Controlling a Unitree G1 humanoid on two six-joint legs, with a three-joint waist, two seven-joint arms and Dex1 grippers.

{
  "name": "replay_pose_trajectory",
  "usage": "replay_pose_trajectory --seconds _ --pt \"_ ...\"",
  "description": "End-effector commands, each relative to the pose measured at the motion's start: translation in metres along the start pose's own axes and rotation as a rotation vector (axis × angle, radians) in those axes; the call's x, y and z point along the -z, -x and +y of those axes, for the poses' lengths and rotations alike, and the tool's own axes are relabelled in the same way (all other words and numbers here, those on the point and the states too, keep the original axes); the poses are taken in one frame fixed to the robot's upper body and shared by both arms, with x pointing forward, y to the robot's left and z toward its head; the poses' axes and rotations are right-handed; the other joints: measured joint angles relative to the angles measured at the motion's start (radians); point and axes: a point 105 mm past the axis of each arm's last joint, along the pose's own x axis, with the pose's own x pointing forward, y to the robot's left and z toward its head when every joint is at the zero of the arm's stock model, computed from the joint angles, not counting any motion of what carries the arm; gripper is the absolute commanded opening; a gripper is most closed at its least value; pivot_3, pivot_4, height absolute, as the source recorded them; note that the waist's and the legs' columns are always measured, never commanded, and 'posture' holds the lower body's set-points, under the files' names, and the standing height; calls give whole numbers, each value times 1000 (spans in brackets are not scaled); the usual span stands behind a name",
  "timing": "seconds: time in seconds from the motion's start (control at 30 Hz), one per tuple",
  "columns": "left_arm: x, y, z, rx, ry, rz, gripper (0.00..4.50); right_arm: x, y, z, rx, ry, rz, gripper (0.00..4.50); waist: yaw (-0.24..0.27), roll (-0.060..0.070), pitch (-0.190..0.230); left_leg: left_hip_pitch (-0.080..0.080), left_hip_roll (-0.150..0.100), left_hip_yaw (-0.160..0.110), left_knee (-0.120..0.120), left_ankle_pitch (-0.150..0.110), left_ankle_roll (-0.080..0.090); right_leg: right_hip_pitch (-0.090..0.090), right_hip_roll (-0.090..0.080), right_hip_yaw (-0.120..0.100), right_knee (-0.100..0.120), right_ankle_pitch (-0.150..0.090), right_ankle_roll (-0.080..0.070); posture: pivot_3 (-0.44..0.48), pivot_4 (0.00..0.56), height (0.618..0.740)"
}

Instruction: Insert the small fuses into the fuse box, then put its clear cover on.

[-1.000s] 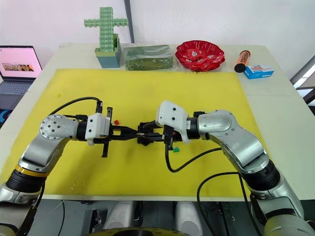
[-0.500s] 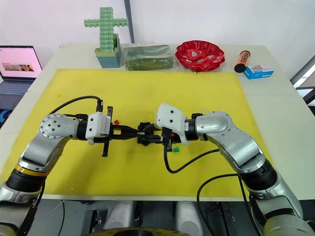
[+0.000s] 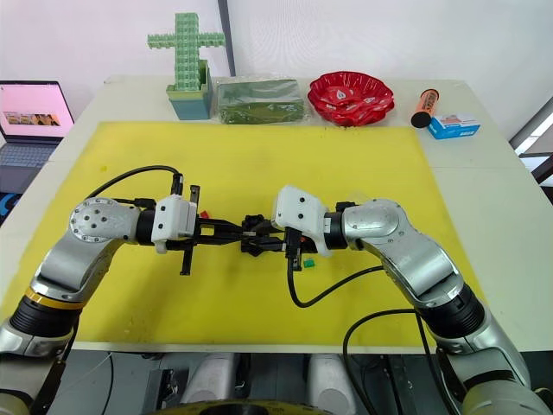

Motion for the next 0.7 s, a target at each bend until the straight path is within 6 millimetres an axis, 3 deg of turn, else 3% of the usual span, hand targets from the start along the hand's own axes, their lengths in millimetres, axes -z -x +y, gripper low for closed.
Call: replay_pose_trajectory --seconds 0.03,0.4,0.57,0.7 --pt "-11 3 2 1 -49 -9 0 -10 0 2 -3 40 -40 19 0 0 0 0 0 0 0 0 0 0 0 0 0 0 0 0 150 740" --pt "-9 4 1 2 -45 -4 0 -15 3 0 -15 51 -48 19 0 0 0 0 0 0 0 0 0 0 0 0 0 0 0 0 150 740" --pt "-8 4 1 1 -43 -3 0 -13 2 0 -9 52 -50 1376 0 0 0 0 0 0 0 0 0 0 0 0 0 0 0 0 150 740" --pt "-8 4 1 1 -44 -5 0 -13 1 0 -10 53 -53 1376 0 0 0 0 0 0 0 0 0 0 0 0 0 0 0 0 150 740"
